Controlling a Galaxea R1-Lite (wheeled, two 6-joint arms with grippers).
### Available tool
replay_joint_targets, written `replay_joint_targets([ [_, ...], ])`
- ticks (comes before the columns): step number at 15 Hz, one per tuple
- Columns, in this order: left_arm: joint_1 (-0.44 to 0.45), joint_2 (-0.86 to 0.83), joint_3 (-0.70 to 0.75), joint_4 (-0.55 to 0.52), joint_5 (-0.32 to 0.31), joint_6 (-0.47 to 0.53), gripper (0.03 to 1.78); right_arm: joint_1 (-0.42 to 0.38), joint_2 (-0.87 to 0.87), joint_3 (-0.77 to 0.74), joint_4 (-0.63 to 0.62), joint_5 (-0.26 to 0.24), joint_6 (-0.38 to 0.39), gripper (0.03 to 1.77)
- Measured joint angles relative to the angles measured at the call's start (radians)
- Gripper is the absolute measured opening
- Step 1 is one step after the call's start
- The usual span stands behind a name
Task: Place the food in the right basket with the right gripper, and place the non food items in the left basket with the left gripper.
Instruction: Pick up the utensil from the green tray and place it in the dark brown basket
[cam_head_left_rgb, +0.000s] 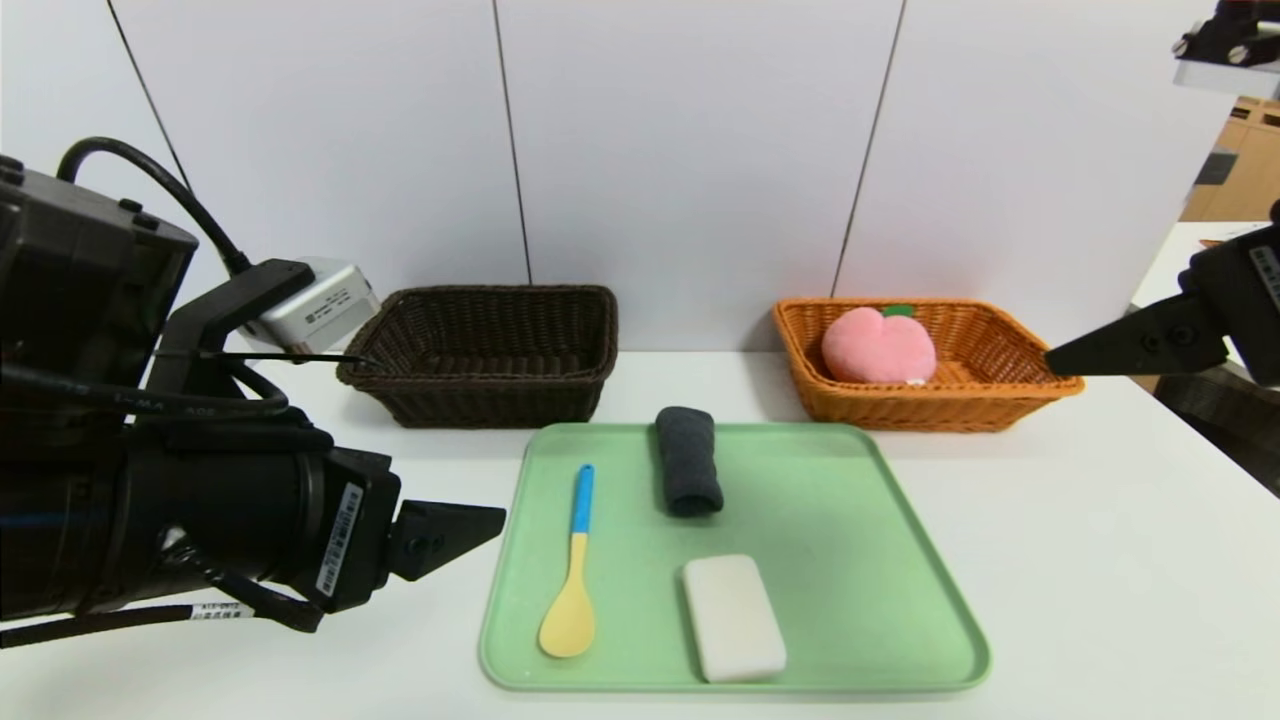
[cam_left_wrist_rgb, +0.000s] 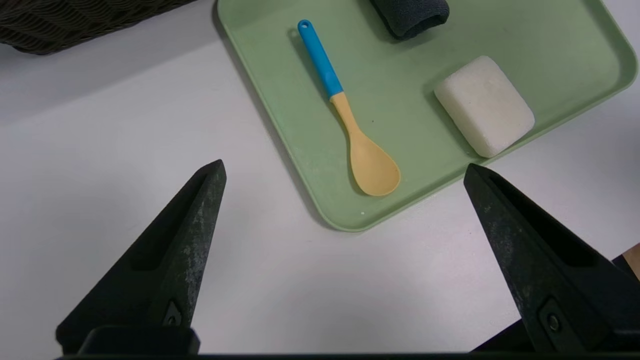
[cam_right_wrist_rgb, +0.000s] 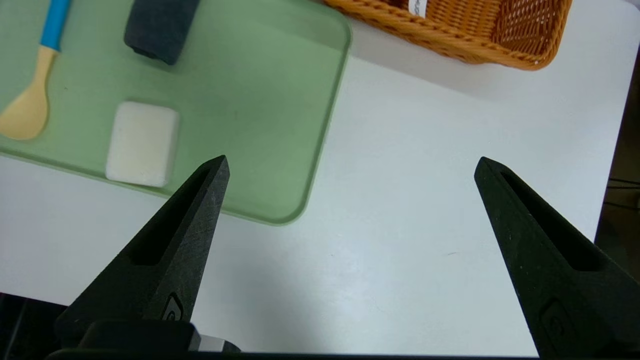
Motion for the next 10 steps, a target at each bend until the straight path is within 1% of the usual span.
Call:
replay_joint_targets([
  [5, -0.079, 0.099, -0.069, -0.008, 0.003, -0.007, 1.69, -0.007, -0.042, 0.199, 0.004, -0.005, 0.011, 1.69],
  [8, -0.101, 0.197, -0.127, -0.01, 0.015, -0.007, 1.69, -0.088, -0.105, 0.301, 0.0, -0.006, 0.026, 1.69],
  [10, -0.106, 0.265, -0.175, -0.011, 0.018, -0.008, 1.69, -0.177, -0.168, 0.343, 0.001, 0.001, 0.026, 1.7],
])
